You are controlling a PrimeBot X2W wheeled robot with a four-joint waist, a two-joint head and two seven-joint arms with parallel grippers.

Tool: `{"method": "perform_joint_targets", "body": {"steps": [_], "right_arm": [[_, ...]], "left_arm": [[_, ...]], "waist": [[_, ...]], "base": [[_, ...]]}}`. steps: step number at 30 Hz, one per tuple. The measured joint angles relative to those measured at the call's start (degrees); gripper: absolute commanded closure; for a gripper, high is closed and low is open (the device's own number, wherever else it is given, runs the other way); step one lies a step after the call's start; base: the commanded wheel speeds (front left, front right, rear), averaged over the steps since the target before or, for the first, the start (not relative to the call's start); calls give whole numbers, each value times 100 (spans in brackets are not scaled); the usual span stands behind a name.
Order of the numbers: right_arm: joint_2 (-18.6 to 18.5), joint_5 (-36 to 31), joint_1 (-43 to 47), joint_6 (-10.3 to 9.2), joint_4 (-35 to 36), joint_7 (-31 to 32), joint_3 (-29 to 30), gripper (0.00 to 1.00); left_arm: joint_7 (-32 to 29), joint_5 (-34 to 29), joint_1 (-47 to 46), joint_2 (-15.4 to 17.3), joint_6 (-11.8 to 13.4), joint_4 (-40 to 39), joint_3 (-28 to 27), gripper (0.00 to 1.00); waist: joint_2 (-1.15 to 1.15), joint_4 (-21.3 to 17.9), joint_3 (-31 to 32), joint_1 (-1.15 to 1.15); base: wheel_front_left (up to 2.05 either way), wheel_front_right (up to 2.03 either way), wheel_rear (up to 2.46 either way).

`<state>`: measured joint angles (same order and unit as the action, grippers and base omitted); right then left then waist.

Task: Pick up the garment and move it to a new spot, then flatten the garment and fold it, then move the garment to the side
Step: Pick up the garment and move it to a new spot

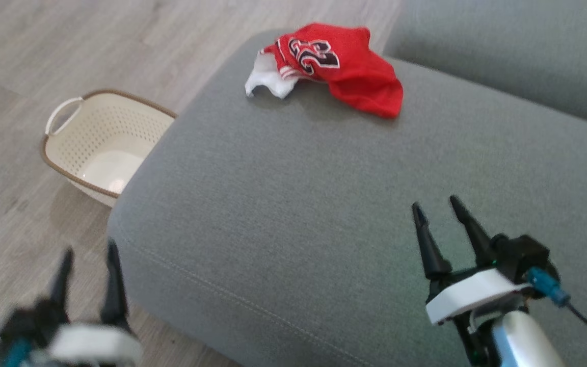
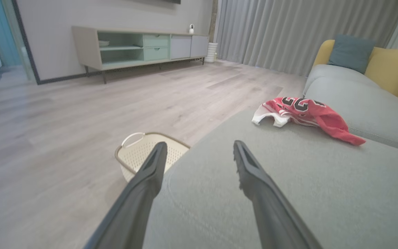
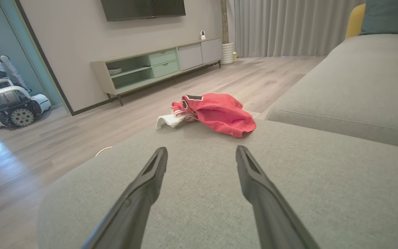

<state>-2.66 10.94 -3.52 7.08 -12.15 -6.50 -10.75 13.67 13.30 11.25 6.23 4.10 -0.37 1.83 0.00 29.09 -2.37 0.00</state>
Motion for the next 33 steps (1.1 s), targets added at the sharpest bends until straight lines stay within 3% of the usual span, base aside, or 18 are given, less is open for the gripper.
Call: {"method": "perform_joint_targets", "body": {"steps": [3, 4, 7, 11, 17, 22, 27, 33], "right_arm": [[0, -219, -87, 0, 252, 156, 119, 0], [1, -357, -242, 0, 444, 240, 162, 0], [-3, -524, -480, 0, 749, 357, 261, 0], [-10, -731, -651, 0, 1068, 490, 376, 0], [-15, -920, -910, 0, 1455, 558, 472, 0], [-20, -975, -1018, 0, 1694, 560, 494, 0], [-23, -993, -1019, 0, 1807, 557, 510, 0], [-22, -943, -1076, 0, 1825, 500, 511, 0]], "left_arm": [[-218, -23, -705, 339, -80, -8, -76, 0], [-360, -66, -1276, 570, -199, 19, -102, 0], [-633, -64, -2143, 833, -402, 213, -108, 0], [-1123, -47, -3294, 1180, -737, 879, -47, 0], [-1625, 47, -4843, 1544, -1039, 2100, 213, 0], [-1917, 355, -5775, 1683, -1160, 2848, 804, 0], [-2150, 985, -6145, 1976, -1167, 3194, 1694, 0], [-1981, 1139, -6568, 2246, -1147, 3836, 1761, 0]], "waist": [[0, -93, -191, 0], [0, -232, -338, 0], [0, -518, -624, 0], [0, -922, -1081, 0], [0, -1527, -1797, 0], [0, -1969, -2371, 2], [0, -2364, -2805, 1], [0, -2704, -3113, 1]], "base": [[0, 0, 0], [0, 0, 0], [0, 0, 0], [0, 0, 0], [0, 0, 0], [0, 0, 0], [0, 0, 0], [0, 0, 0]]}}
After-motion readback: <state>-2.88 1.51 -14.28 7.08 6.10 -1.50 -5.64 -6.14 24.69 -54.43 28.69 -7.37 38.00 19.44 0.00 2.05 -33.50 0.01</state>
